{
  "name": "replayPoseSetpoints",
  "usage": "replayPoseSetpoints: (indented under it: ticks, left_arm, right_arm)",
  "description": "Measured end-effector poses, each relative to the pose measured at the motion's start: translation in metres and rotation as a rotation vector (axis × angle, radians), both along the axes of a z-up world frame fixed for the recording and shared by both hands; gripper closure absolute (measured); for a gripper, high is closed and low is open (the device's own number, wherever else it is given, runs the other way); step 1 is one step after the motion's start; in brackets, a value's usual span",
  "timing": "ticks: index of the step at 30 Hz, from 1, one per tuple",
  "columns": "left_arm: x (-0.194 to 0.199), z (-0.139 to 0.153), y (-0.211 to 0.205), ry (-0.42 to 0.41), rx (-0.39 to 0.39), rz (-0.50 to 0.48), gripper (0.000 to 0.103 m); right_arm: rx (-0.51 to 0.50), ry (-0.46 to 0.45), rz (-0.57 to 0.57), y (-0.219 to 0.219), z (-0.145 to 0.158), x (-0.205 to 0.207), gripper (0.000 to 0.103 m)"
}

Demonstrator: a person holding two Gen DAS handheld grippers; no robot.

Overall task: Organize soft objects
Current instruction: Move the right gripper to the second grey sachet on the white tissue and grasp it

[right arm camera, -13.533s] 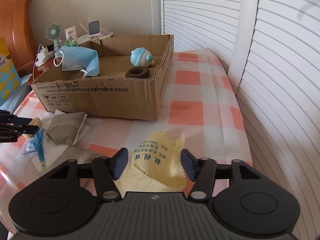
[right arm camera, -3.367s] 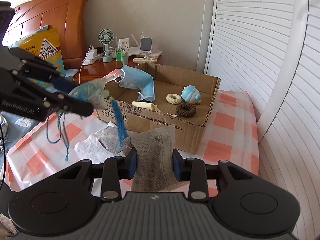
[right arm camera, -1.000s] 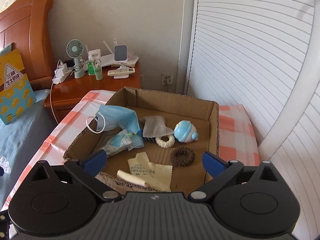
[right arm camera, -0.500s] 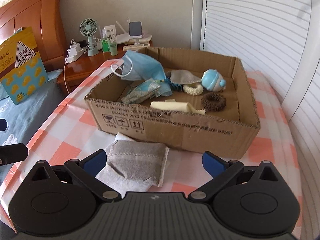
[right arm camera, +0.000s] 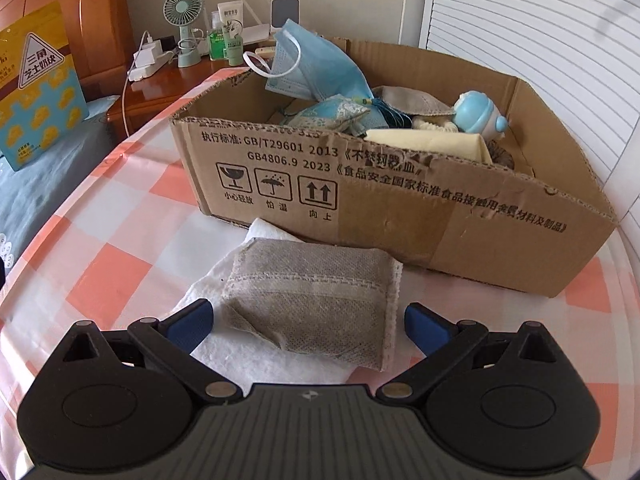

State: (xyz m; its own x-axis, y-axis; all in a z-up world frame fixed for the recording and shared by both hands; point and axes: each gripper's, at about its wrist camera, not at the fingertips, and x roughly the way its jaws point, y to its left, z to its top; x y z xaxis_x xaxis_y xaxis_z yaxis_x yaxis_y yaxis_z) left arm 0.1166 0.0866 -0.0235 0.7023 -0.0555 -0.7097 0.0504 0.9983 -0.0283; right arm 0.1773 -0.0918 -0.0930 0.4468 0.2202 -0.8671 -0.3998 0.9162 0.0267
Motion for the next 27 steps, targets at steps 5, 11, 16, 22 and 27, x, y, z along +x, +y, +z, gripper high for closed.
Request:
replayPoseSetpoints:
  ticks: [5, 11, 16, 22, 27]
  left_arm:
    - [0.005, -0.004, -0.001, 0.015, -0.008, -0.006, 0.003]
    - [0.009, -0.008, -0.002, 0.026, -0.01, -0.014, 0.003]
    - [0.01, -0.009, -0.003, 0.03, -0.012, -0.017, 0.003]
    - [0.01, -0.011, -0.004, 0.039, -0.008, -0.019, 0.003]
    - [0.012, -0.013, -0.004, 0.044, -0.008, -0.022, 0.003]
  right_arm:
    - [0.016, -0.038, 0.02, -0.003, -0.002, -0.004, 0.0]
    - [0.034, -0.073, 0.044, -0.006, -0.004, -0.009, 0.0]
    - [0.049, -0.061, 0.042, -0.005, -0.002, -0.004, 0.0]
    - [0.036, -0.081, 0.044, -0.003, -0.001, -0.003, 0.008]
    - [0.021, -0.087, 0.049, -0.001, 0.002, -0.005, 0.012]
